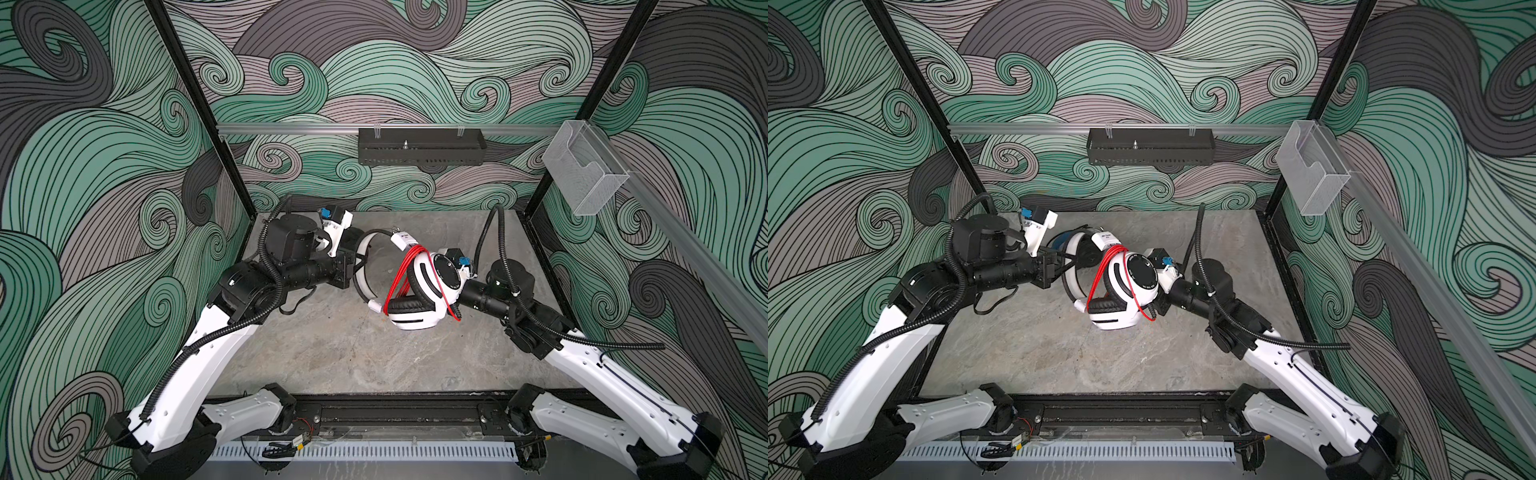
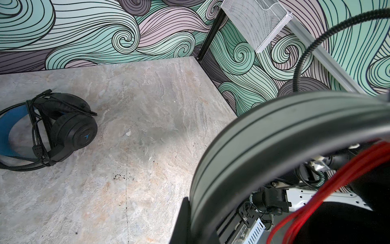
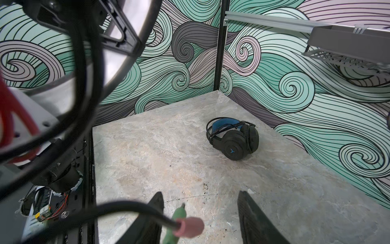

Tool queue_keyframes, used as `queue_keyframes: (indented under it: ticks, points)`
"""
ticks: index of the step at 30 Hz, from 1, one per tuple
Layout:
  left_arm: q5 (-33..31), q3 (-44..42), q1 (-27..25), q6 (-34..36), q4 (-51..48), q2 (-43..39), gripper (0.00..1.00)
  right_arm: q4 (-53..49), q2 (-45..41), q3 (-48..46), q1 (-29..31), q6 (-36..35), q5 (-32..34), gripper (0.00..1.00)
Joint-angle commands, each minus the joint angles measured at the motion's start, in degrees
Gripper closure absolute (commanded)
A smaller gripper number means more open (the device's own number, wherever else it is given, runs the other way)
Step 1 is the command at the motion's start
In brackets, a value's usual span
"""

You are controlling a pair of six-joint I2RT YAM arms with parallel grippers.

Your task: Wrap the headphones

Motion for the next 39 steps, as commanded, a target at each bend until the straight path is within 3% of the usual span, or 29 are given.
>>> queue_keyframes:
  ticks: [1, 11, 17, 28, 39]
  points:
    - [3.2, 1.3, 0.6, -3.2, 4.7, -1.1, 1.0, 3.7, -1.0, 1.3, -0.4, 0.8, 0.9, 0.41]
    - [4.1, 1.3, 1.3, -3.9, 4.9, -0.9, 1.0, 6.1, 0.5, 1.4, -0.7, 1.5, -0.7, 0.5]
    - [4.2, 0.5, 1.5, -4.7, 5.4, -1.3, 1.0, 7.8, 1.5, 1.9, -0.8, 2.4, -2.4, 0.5]
    - [3.8, 0.2, 2.2, -6.7, 6.9, -1.6, 1.0, 5.7, 0.7, 1.9, -0.9, 2.2, -1.5, 0.98]
    - [2.7, 0.8, 3.4, -15.0, 13.6, -1.5, 1.0, -3.5, -2.3, -0.2, -0.7, 0.6, 2.3, 1.0]
